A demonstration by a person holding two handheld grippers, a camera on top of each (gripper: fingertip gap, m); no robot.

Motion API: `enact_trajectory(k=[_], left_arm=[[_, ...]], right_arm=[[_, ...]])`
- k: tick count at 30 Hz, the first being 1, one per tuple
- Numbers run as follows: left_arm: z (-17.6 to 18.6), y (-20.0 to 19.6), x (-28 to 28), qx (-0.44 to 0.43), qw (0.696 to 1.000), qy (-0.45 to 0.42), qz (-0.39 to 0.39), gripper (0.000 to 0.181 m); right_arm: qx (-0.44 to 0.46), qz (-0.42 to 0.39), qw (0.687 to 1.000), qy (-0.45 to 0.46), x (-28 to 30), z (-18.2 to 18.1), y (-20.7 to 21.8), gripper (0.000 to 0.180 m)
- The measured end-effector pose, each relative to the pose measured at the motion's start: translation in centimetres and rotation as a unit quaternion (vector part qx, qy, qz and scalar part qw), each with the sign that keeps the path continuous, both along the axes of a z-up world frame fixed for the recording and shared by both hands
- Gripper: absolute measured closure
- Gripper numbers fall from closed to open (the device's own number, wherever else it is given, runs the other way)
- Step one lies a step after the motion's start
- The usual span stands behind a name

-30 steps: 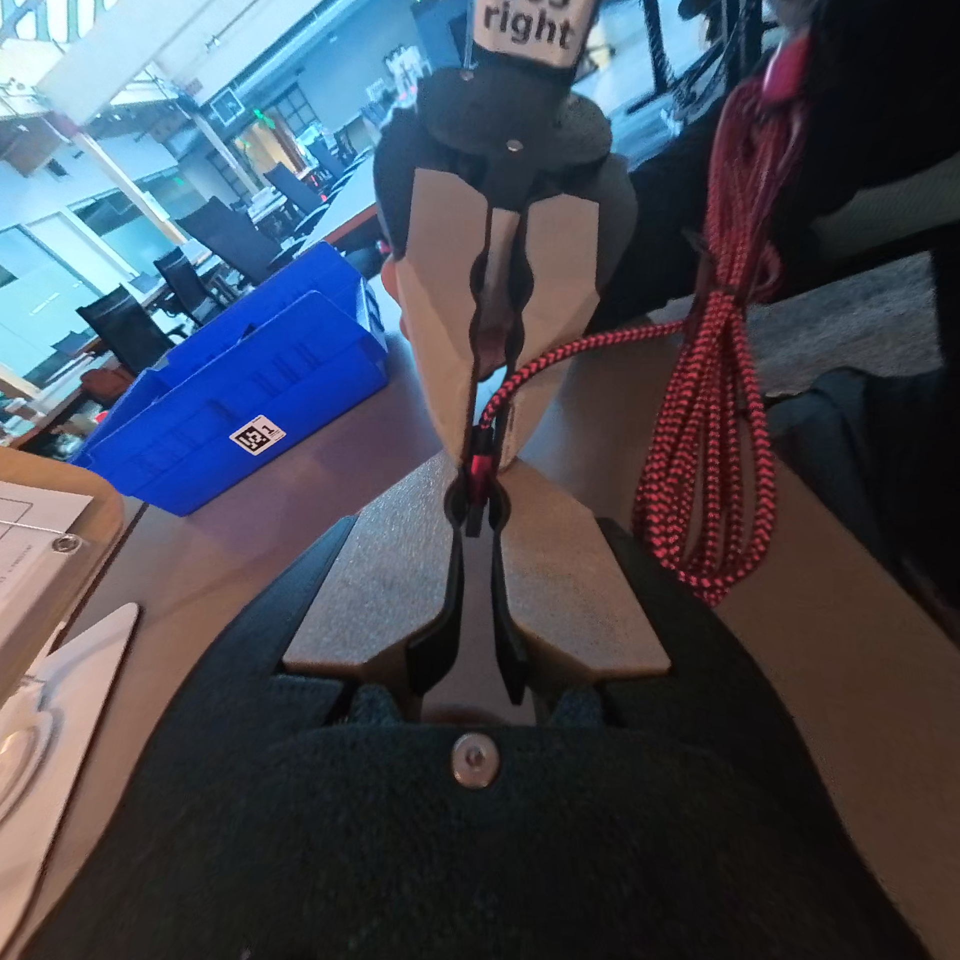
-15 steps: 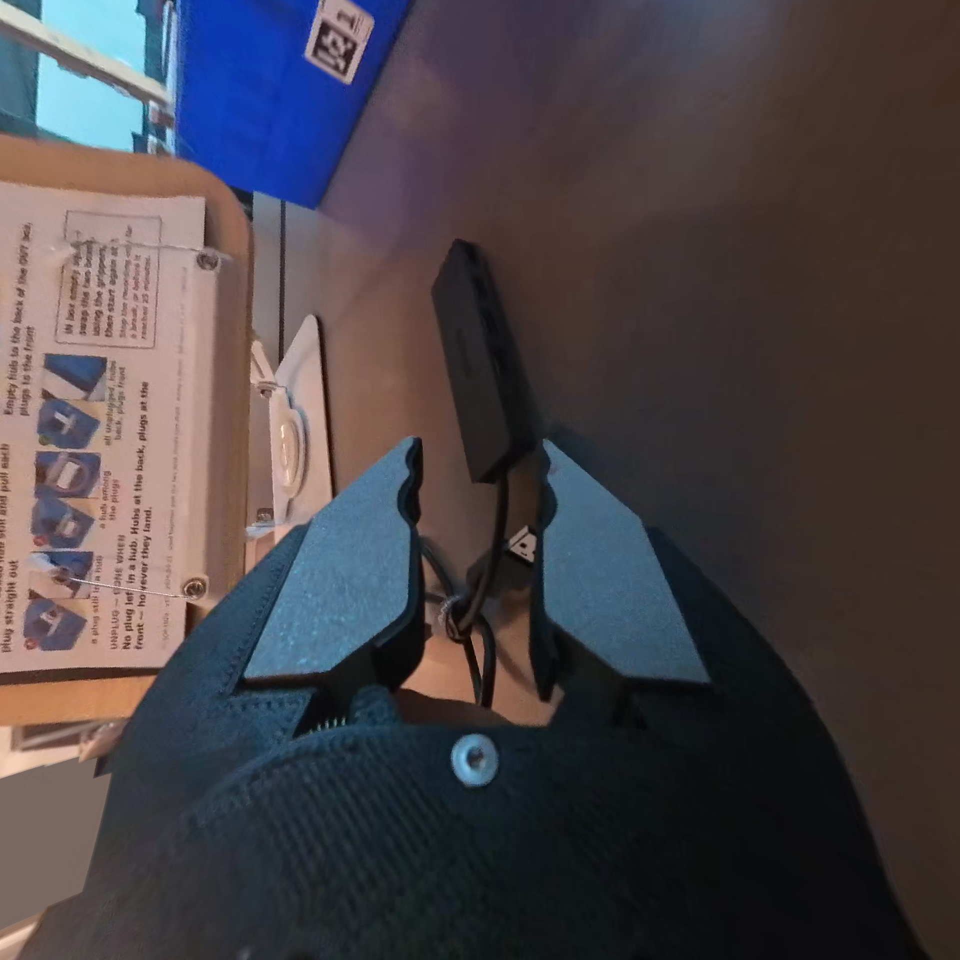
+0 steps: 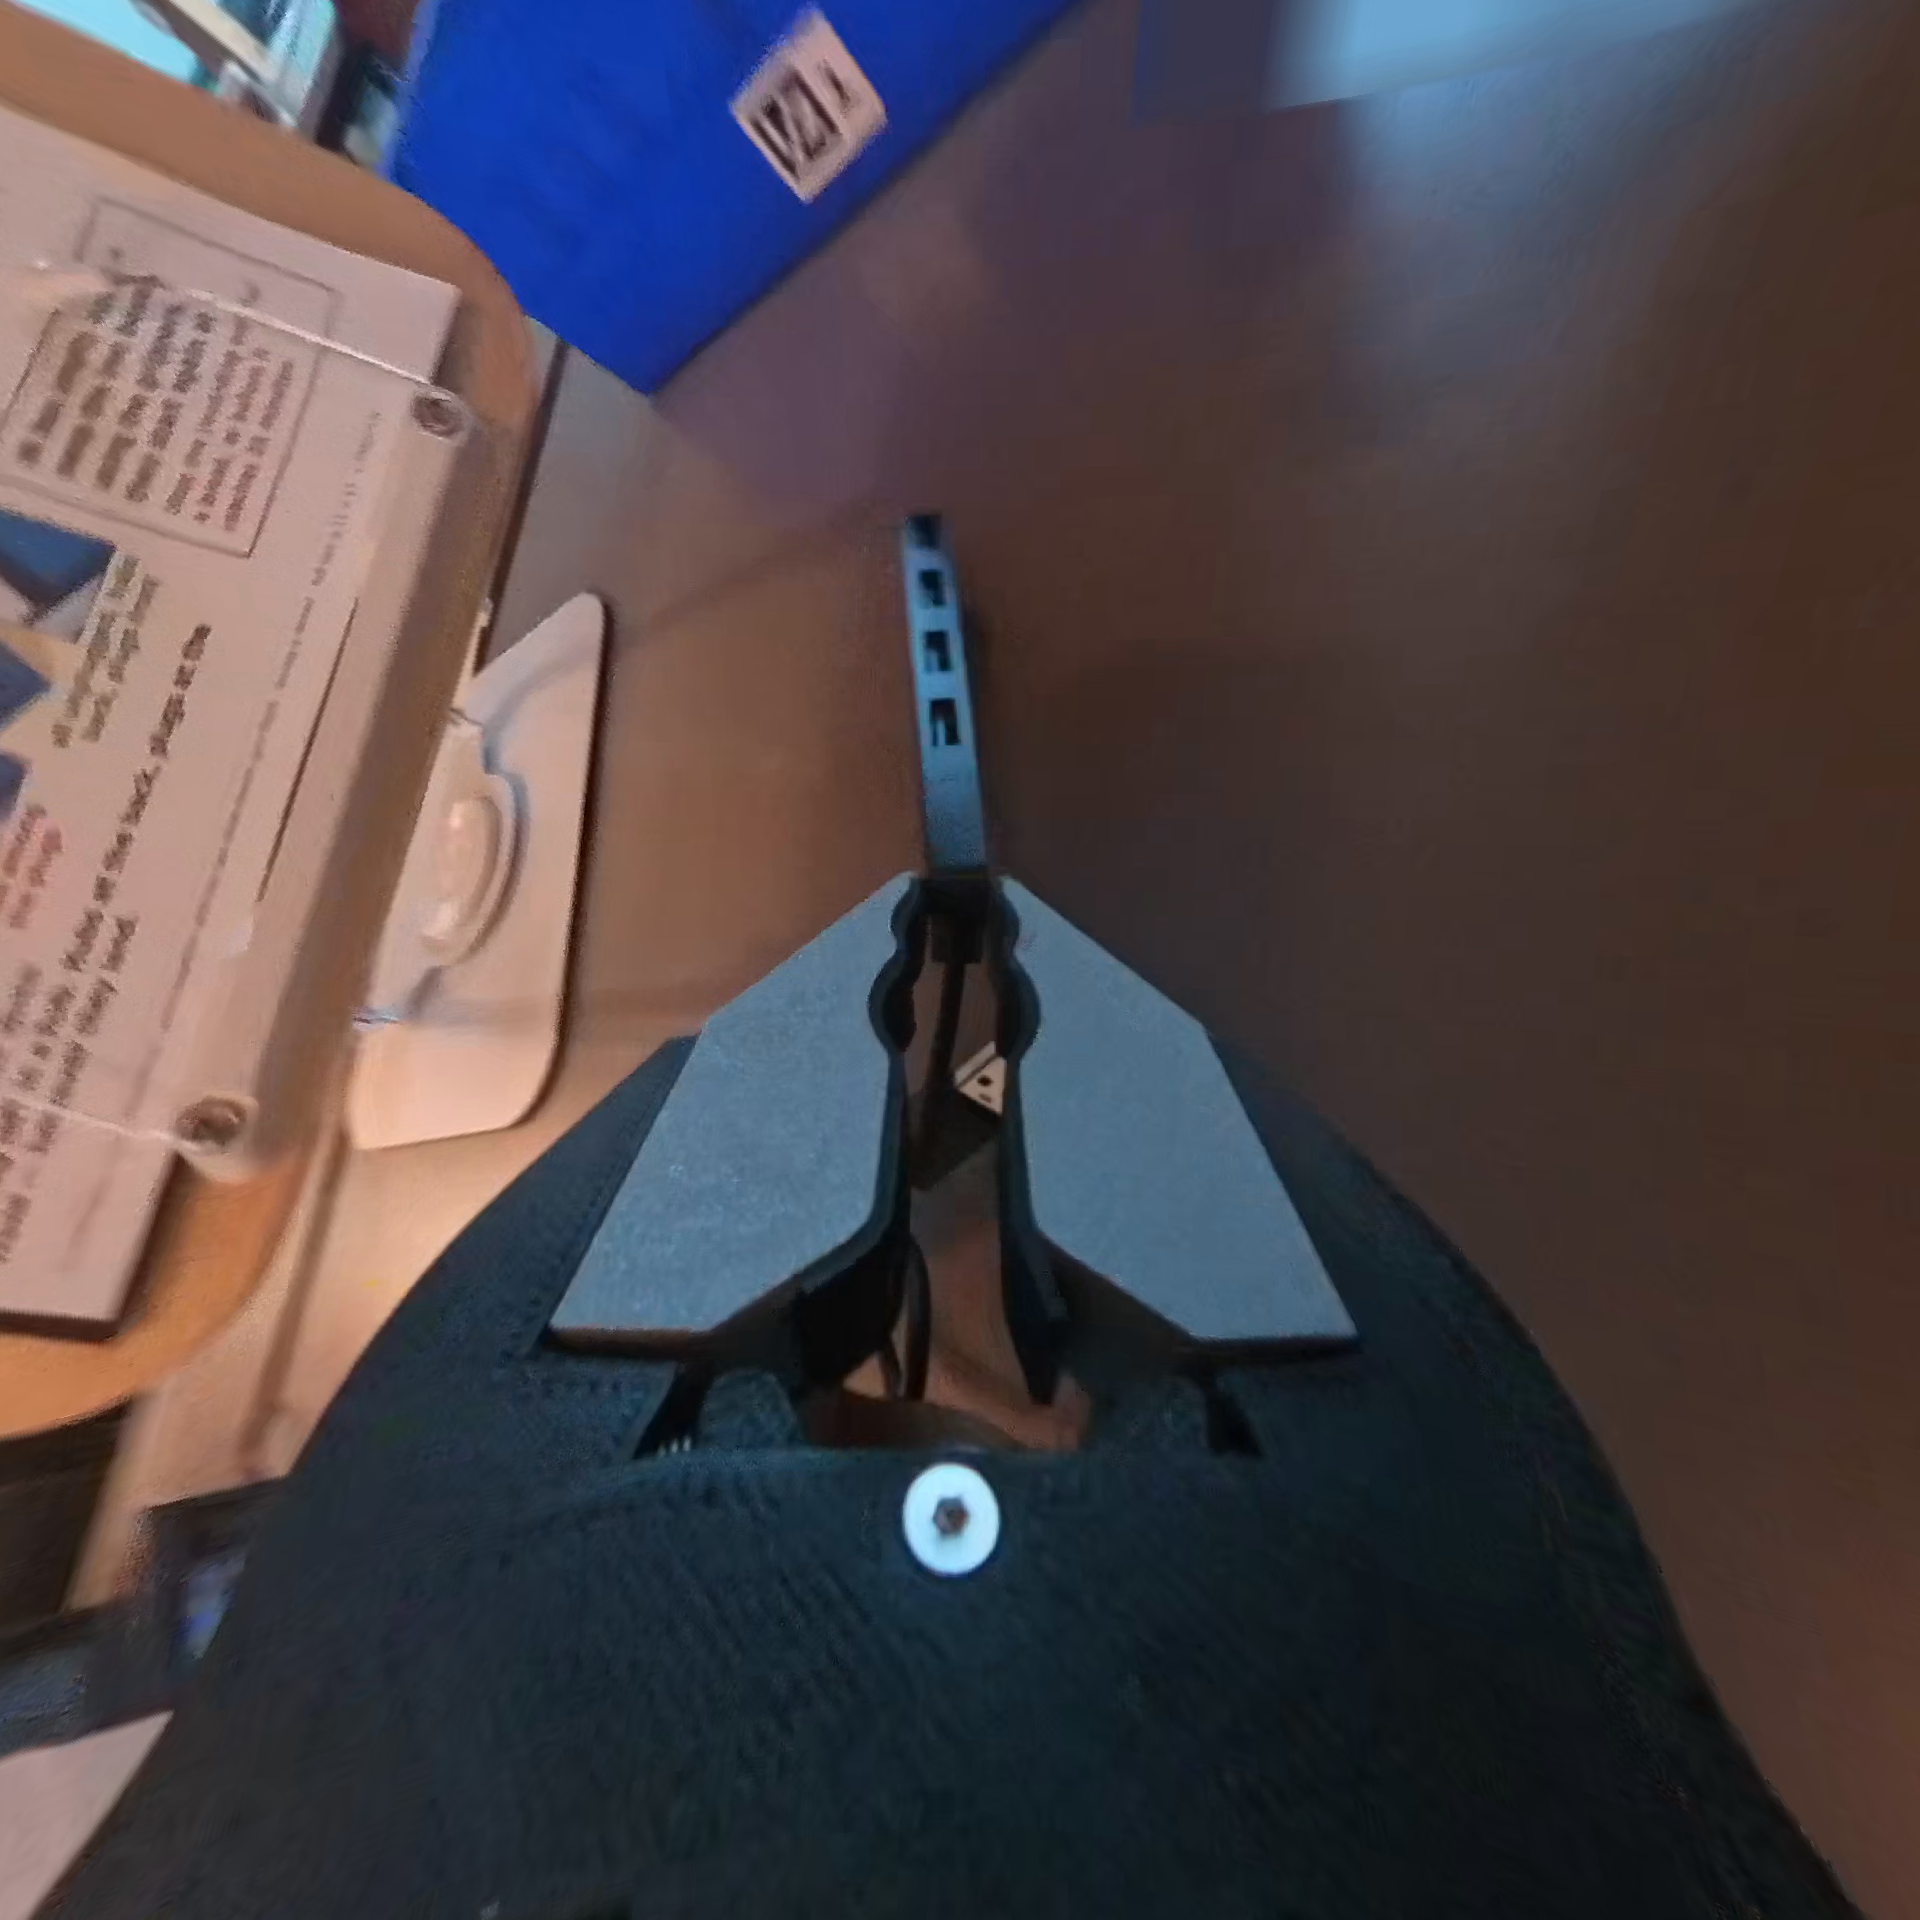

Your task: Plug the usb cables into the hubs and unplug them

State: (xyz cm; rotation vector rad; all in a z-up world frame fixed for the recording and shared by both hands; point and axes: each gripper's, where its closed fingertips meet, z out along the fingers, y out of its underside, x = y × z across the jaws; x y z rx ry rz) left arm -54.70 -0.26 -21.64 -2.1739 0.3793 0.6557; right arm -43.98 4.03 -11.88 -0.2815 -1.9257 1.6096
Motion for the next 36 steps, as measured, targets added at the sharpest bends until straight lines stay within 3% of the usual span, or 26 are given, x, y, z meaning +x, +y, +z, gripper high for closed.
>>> enact_trajectory(k=[5, 7, 15, 20, 25, 29, 34, 36], left_arm=[[1.9, -1.6, 3.3, 0.057, 0.966, -0.251, 0.002, 0.173], [1.4, -2.2, 4.0, 0.053, 0.954, -0.294, 0.006, 0.174], [-1.1, -2.6, 6.0, 0.005, 0.977, -0.209, -0.027, 0.173], [-1.1, -2.7, 6.2, 0.01, 0.971, -0.235, -0.035, 0.172], [-2.1, -2.6, 5.9, -0.019, 0.972, -0.234, -0.021, 0.139], [-2.4, -1.2, 5.7, -0.026, 0.985, -0.171, -0.023, 0.153], [-2.3, -0.7, 5.8, -0.03, 0.995, -0.091, -0.037, 0.156], [-2.3, -0.9, 6.7, -0.035, 0.99, -0.13, -0.045, 0.157]], right_arm=[[-0.025, 0.005, 1.0, -0.014, -0.1, 0.4, 0.6, 0.175], [-0.028, 0.024, 0.999, -0.038, 0.0, 0.0, 0.4, 0.175], [0.003, 0.106, 0.984, -0.141, -0.5, -4.1, -1.7, 0.175], [0.04, 0.107, 0.978, -0.177, -3.3, -5.9, -2.2, 0.175], [0.049, 0.13, 0.958, -0.249, -3.9, -7.1, -2.6, 0.175], [0.036, 0.137, 0.954, -0.266, -4.1, -7.0, -2.6, 0.175], [-0.018, 0.161, 0.95, -0.267, -3.9, -5.5, -2.0, 0.176], [-0.046, 0.178, 0.946, -0.267, -3.4, -4.6, -2.0, 0.176]])
